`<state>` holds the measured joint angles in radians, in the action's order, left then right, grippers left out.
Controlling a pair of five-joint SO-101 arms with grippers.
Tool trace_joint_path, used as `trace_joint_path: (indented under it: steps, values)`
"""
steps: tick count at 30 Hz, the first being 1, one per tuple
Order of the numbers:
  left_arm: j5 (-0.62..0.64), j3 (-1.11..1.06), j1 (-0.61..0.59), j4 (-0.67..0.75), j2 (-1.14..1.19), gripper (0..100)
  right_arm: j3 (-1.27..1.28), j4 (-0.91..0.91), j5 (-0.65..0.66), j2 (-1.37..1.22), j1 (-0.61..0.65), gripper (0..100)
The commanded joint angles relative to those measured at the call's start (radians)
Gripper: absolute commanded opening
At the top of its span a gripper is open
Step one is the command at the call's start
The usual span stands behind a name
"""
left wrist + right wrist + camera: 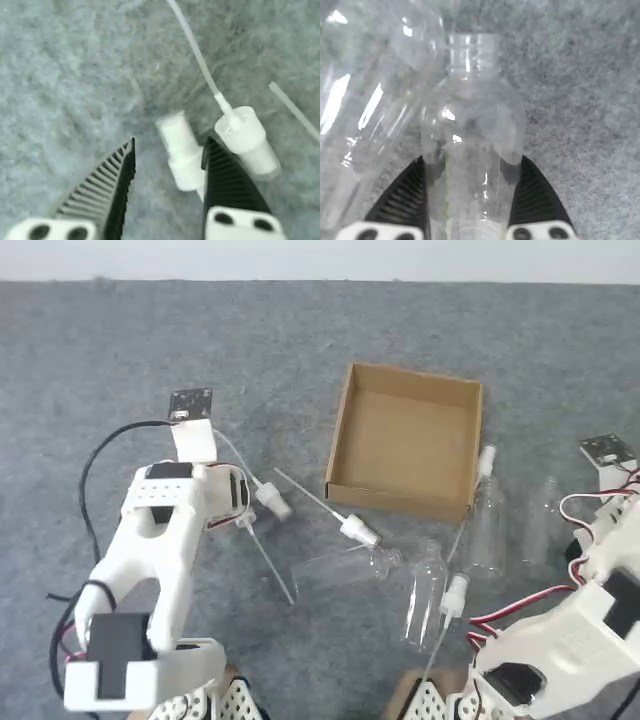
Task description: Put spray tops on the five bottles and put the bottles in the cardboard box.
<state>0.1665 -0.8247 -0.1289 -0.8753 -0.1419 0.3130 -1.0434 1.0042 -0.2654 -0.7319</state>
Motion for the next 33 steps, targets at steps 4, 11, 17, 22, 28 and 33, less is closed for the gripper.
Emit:
trace_joint_path:
  steps: [4, 11, 17, 22, 28, 33]
  values:
    - [-0.021, 0.045, 0.006, 0.044, 0.072, 19, -0.038, 0.018, 0.015, 0.002, -0.018, 0.6]
    - [-0.038, 0.051, 0.017, 0.044, 0.081, 11, -0.038, 0.012, 0.015, 0.002, -0.021, 0.6]
    - [-0.236, 0.108, 0.054, -0.06, 0.089, 11, -0.038, 0.012, 0.015, 0.002, -0.027, 0.6]
    - [-0.255, 0.162, 0.035, -0.109, 0.094, 17, -0.038, 0.012, 0.015, 0.002, -0.027, 0.6]
    - [-0.253, 0.202, 0.035, -0.124, 0.094, 20, -0.038, 0.013, 0.017, 0.002, -0.031, 0.6]
    - [-0.252, 0.232, 0.043, -0.1, 0.143, 19, -0.038, 0.013, 0.017, 0.002, -0.03, 0.6]
